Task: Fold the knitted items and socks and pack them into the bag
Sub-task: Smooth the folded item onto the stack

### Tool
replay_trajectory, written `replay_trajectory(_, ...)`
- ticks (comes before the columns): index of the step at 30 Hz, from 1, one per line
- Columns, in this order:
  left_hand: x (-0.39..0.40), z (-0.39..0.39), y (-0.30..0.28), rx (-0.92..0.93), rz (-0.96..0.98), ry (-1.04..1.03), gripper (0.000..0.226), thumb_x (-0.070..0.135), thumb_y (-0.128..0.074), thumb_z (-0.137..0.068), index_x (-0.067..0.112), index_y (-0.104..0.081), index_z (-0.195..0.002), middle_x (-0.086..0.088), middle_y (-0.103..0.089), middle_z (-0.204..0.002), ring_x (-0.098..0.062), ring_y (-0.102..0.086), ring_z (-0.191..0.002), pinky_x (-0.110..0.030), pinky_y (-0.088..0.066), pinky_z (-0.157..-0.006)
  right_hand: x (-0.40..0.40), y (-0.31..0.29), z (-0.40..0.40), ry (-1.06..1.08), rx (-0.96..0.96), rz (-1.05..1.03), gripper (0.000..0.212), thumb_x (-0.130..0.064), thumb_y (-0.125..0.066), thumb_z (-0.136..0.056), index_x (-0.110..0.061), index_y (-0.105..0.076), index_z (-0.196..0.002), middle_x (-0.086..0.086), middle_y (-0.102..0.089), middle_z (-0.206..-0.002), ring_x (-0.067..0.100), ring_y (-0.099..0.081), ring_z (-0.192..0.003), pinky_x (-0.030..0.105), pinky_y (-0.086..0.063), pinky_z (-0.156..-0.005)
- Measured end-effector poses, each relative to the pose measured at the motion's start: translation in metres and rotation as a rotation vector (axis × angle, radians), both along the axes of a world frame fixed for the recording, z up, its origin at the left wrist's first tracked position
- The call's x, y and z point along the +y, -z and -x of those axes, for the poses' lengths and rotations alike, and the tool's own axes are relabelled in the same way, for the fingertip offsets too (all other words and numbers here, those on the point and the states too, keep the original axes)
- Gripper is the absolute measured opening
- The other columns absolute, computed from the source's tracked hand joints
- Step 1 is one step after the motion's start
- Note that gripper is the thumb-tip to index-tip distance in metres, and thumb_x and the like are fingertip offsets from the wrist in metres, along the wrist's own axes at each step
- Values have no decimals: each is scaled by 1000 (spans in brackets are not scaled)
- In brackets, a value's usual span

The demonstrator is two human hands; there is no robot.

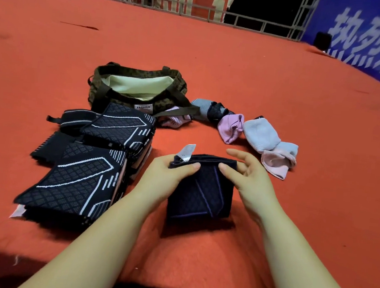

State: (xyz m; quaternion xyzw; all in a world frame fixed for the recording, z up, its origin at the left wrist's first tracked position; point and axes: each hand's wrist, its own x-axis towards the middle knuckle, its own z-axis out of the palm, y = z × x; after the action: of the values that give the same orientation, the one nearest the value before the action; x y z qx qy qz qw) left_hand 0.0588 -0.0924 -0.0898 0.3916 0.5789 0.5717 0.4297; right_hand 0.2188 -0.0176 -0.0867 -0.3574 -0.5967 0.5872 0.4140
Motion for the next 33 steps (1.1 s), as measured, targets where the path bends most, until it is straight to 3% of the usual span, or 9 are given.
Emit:
replay_trajectory(4,-20,-5,-19,41,-113,-21,15,25,-74,-78,23,-72,-93,3,-74,-96,-15,-68,-95,-32,-51,-89,-22,-10,-6,-16,-33,8,28,-11,-63,-86,-12,-59,-114,1,-71,-100,9,-66,-92,20,-51,-79)
replay_trajectory(9,-41,-7,-51,-118,-297,-98,27,9,-62,-88,17,-68,-114,4,-72,-107,-9,-66,-102,-21,-52,-87,-51,-7,-1,-127,-69,195,42,-41,-66,-69,-18,-64,-104,1,-72,-101,16,-66,-92,33,-50,-85)
replay_trajectory(15,-49,20,-65,-284,-293,-257,23,11,-65,-86,16,-69,-109,-4,-73,-104,-23,-67,-100,-40,-53,-88,-62,-22,39,-113,186,293,22,-17,-63,-84,-17,-62,-106,1,-71,-97,16,-67,-84,33,-52,-85)
replay_trajectory(19,-50,66,-67,-159,-256,-382,23,6,-73,-74,5,-69,-96,-13,-72,-95,-27,-68,-89,-38,-54,-80,-50,-38,73,-39,163,222,22,-10,-64,-86,-15,-63,-108,3,-71,-98,16,-67,-82,26,-55,-66)
replay_trajectory(21,-51,90,-68,-119,-223,-425,56,13,-81,-62,5,-61,-114,-13,-71,-102,-29,-69,-91,-45,-56,-83,-41,-45,90,-21,113,150,20,-8,-64,-87,-15,-64,-105,1,-70,-93,13,-66,-77,23,-55,-60)
replay_trajectory(23,-51,111,-67,-62,-170,-480,100,14,-84,-62,19,-29,-145,-5,-66,-112,-26,-68,-94,-49,-55,-83,-33,-51,109,-15,67,84,21,-7,-65,-86,-11,-64,-107,2,-69,-92,12,-66,-75,23,-57,-60)
replay_trajectory(27,-45,147,-59,135,-148,-540,123,15,-81,-69,40,11,-147,-5,-71,-99,-24,-68,-93,-49,-51,-91,-17,-60,144,-22,9,1,19,-6,-67,-85,-10,-63,-103,8,-69,-97,14,-66,-77,22,-57,-62)
replay_trajectory(31,-32,175,-64,162,-71,-517,123,29,-86,-57,50,-1,-144,-7,-64,-121,-29,-65,-102,-52,-52,-87,0,-66,169,2,-40,-54,14,-5,-68,-84,-16,-63,-91,6,-69,-93,16,-67,-79,27,-58,-69)
replay_trajectory(33,-24,184,-70,97,-23,-427,105,15,-83,-68,30,-18,-149,0,-49,-136,-20,-63,-97,-36,-59,-75,12,-65,177,38,-118,-70,13,-10,-71,-81,-18,-63,-86,7,-70,-94,22,-69,-86,41,-57,-81)
